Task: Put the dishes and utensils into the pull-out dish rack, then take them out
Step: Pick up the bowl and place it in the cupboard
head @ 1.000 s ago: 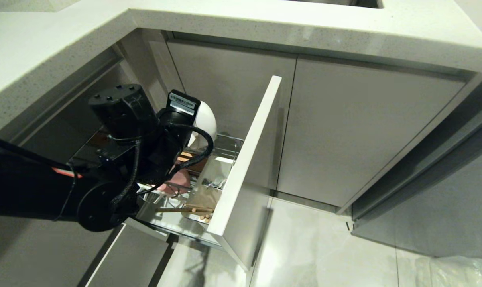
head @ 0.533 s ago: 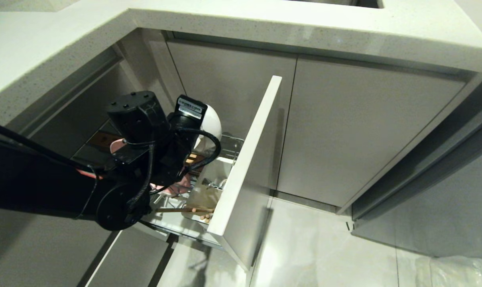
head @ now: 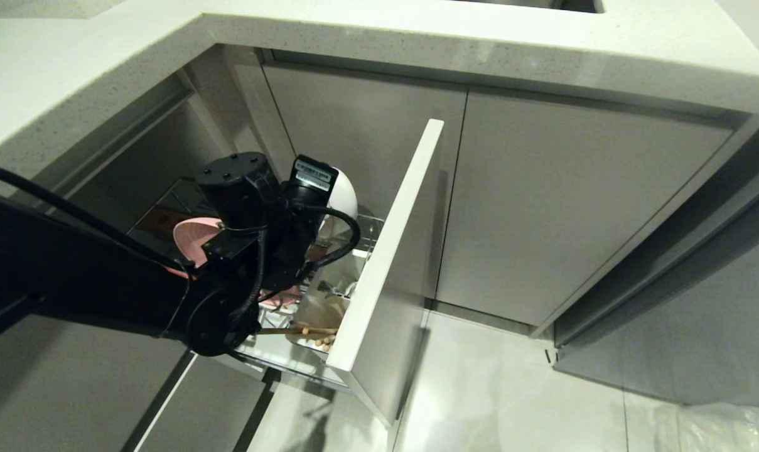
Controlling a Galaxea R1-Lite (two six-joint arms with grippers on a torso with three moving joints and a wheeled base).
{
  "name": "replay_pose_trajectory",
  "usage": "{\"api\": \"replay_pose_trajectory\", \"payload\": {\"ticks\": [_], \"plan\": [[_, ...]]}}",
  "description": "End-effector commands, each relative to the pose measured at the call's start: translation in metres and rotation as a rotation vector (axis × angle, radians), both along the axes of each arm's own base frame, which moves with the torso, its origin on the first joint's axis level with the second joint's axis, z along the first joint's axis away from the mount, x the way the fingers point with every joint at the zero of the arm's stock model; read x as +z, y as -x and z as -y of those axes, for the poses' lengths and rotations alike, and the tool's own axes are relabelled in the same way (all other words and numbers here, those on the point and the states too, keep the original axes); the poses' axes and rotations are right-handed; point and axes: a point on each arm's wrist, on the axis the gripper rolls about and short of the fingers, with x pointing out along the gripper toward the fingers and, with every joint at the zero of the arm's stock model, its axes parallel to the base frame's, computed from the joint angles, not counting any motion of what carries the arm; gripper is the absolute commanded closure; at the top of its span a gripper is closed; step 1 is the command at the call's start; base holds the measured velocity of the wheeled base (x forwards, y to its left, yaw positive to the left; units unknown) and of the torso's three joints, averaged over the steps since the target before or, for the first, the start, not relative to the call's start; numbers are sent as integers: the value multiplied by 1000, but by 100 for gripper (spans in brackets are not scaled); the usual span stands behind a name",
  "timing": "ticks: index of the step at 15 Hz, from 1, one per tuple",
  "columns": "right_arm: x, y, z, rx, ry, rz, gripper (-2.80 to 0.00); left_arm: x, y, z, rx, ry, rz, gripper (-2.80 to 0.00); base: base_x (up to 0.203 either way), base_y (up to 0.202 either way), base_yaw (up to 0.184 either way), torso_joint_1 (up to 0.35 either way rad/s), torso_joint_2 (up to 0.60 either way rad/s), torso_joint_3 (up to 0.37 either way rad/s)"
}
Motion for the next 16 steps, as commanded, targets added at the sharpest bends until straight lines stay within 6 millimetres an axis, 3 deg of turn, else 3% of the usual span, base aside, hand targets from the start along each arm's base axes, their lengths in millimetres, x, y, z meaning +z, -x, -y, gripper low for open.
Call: {"api": "replay_pose_trajectory", "payload": {"ticks": [1, 16], "plan": [[0, 0, 0, 0, 0, 0, 0, -5, -4, 2, 1, 8, 2, 0, 0, 0, 0, 0, 0, 0], [0, 0, 0, 0, 0, 0, 0, -15, -10, 6, 10, -2, -14, 0, 0, 0, 0, 0, 0, 0]]}}
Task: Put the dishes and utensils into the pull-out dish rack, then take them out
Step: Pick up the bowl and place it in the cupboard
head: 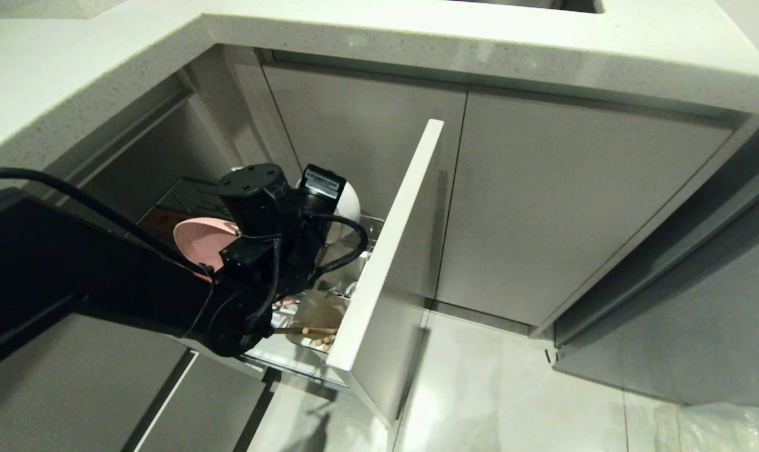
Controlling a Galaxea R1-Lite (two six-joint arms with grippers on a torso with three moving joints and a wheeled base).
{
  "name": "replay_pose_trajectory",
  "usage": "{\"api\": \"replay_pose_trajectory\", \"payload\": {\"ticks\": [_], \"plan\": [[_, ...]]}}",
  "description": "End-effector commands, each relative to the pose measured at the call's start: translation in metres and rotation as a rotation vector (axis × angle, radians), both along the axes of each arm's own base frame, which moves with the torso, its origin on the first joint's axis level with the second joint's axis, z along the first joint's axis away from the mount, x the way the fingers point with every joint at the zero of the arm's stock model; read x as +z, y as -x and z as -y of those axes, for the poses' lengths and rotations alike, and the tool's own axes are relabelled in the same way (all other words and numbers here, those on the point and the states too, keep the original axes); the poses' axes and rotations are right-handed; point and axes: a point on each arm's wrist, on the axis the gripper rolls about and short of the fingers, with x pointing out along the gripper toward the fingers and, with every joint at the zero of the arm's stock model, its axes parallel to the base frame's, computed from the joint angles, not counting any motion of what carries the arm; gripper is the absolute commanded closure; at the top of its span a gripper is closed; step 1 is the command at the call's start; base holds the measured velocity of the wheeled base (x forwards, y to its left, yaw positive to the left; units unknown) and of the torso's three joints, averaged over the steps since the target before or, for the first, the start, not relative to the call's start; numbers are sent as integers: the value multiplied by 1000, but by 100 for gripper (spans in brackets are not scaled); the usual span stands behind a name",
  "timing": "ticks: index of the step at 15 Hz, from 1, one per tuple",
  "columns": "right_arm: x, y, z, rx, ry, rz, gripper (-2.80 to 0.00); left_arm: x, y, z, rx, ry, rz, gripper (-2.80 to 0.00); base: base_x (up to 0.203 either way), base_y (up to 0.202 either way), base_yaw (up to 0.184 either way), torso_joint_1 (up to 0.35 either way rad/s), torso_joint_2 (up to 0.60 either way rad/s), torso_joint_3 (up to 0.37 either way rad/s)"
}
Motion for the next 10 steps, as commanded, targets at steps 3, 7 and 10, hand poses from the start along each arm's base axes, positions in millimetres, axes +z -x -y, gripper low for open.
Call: {"api": "replay_pose_trajectory", "payload": {"ticks": [3, 7, 10], "plan": [[0, 0, 0, 0, 0, -1, 0, -1, -1, 0, 2, 7, 0, 0, 0, 0, 0, 0, 0, 0], [0, 0, 0, 0, 0, -1, 0, 0, 0, 0, 6, 16, 11, 0, 0, 0, 0, 0, 0, 0], [0, 0, 0, 0, 0, -1, 0, 5, 1, 0, 7, 47, 63, 0, 0, 0, 0, 0, 0, 0]]}}
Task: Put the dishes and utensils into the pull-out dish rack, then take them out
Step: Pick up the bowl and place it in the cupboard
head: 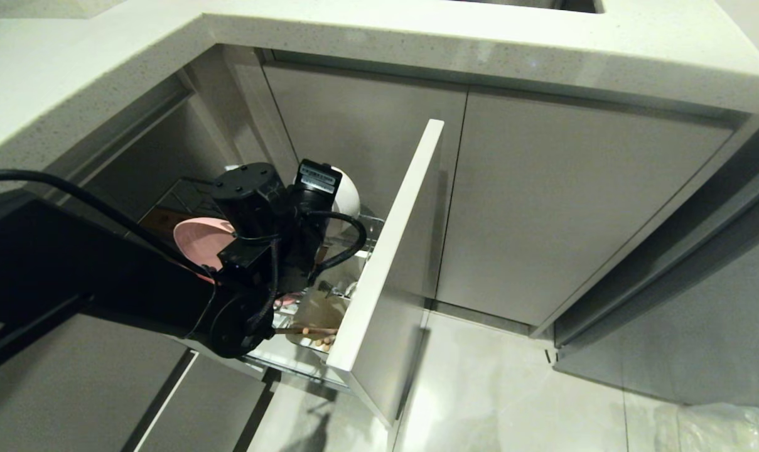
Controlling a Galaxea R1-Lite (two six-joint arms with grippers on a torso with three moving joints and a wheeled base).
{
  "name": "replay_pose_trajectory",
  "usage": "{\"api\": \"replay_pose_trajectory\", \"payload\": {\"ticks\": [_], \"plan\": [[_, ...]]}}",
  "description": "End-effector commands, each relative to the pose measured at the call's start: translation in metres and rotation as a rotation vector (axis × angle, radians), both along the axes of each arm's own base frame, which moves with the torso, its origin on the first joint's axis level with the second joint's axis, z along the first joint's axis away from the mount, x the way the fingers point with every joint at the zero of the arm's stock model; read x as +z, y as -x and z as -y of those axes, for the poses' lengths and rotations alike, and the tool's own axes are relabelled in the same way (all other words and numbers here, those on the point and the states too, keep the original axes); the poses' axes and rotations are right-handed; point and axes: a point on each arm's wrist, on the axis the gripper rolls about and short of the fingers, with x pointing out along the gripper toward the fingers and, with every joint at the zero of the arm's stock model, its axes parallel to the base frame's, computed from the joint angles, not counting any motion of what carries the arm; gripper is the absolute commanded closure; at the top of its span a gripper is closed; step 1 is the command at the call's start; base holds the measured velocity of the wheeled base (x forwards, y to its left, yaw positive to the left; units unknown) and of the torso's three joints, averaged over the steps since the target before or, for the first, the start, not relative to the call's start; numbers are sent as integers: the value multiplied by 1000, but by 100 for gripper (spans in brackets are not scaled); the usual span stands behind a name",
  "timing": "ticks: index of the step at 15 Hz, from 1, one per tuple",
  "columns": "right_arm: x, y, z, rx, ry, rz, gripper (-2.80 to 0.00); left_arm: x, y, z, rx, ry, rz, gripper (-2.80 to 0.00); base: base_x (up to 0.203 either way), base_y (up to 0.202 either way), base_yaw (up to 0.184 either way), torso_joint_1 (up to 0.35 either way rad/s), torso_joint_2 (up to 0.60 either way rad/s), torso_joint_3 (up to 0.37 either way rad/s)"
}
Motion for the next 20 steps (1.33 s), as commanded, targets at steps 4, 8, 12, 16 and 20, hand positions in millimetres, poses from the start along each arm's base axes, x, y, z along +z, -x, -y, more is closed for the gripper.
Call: {"api": "replay_pose_trajectory", "payload": {"ticks": [4, 8, 12, 16, 20], "plan": [[0, 0, 0, 0, 0, 0, 0, -4, -2, 1, 0, 5, -5, 0, 0, 0, 0, 0, 0, 0], [0, 0, 0, 0, 0, 0, 0, -9, -4, 3, 1, -1, -15, 0, 0, 0, 0, 0, 0, 0], [0, 0, 0, 0, 0, 0, 0, -11, -5, 3, 2, -3, -19, 0, 0, 0, 0, 0, 0, 0], [0, 0, 0, 0, 0, 0, 0, -11, -5, 3, 15, -3, -25, 0, 0, 0, 0, 0, 0, 0], [0, 0, 0, 0, 0, 0, 0, -12, -4, 3, 14, -7, -31, 0, 0, 0, 0, 0, 0, 0]]}}
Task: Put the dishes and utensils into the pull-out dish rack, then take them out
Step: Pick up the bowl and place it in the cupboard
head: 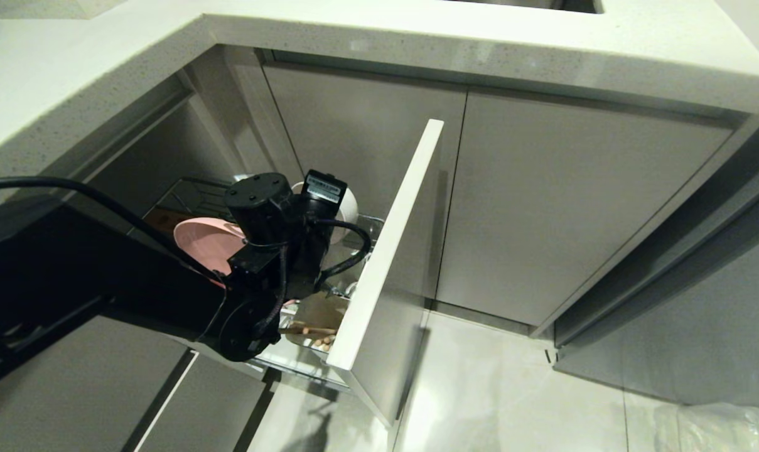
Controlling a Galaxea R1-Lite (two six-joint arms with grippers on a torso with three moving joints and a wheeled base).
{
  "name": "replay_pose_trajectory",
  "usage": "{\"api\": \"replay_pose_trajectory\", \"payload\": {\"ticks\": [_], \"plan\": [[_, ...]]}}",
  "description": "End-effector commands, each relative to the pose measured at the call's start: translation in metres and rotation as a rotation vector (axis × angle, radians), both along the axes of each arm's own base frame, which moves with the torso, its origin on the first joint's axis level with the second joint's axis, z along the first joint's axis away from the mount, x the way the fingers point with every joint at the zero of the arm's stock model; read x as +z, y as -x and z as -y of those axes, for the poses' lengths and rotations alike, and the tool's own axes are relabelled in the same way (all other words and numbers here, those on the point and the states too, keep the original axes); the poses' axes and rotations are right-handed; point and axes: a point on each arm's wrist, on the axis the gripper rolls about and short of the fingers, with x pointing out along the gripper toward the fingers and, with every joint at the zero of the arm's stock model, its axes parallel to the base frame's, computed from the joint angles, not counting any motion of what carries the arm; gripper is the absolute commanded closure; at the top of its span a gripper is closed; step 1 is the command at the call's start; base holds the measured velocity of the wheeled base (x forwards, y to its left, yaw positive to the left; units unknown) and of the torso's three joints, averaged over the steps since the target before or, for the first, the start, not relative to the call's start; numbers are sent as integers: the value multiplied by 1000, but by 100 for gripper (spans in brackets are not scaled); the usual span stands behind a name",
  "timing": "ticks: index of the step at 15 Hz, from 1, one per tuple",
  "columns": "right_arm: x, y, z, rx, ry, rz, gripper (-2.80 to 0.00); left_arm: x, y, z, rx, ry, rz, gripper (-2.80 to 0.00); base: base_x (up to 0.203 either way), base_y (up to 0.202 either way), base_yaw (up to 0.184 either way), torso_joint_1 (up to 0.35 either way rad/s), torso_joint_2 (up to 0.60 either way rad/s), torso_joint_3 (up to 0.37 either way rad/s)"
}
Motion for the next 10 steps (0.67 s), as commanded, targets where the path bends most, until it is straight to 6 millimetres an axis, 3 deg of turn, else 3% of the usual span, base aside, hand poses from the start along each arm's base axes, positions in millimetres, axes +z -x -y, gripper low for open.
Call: {"api": "replay_pose_trajectory", "payload": {"ticks": [1, 2, 10], "plan": [[0, 0, 0, 0, 0, 0, 0, 1, 1, 1, -2, 12, 8, 0, 0, 0, 0, 0, 0, 0], [0, 0, 0, 0, 0, 0, 0, 0, 0, 1, -2, 9, 6, -280, 0, 0, 0, 0, 0, 0], [0, 0, 0, 0, 0, 0, 0, 11, 10, 5, 18, -18, 29, -280, 0, 0, 0, 0, 0, 0]]}}
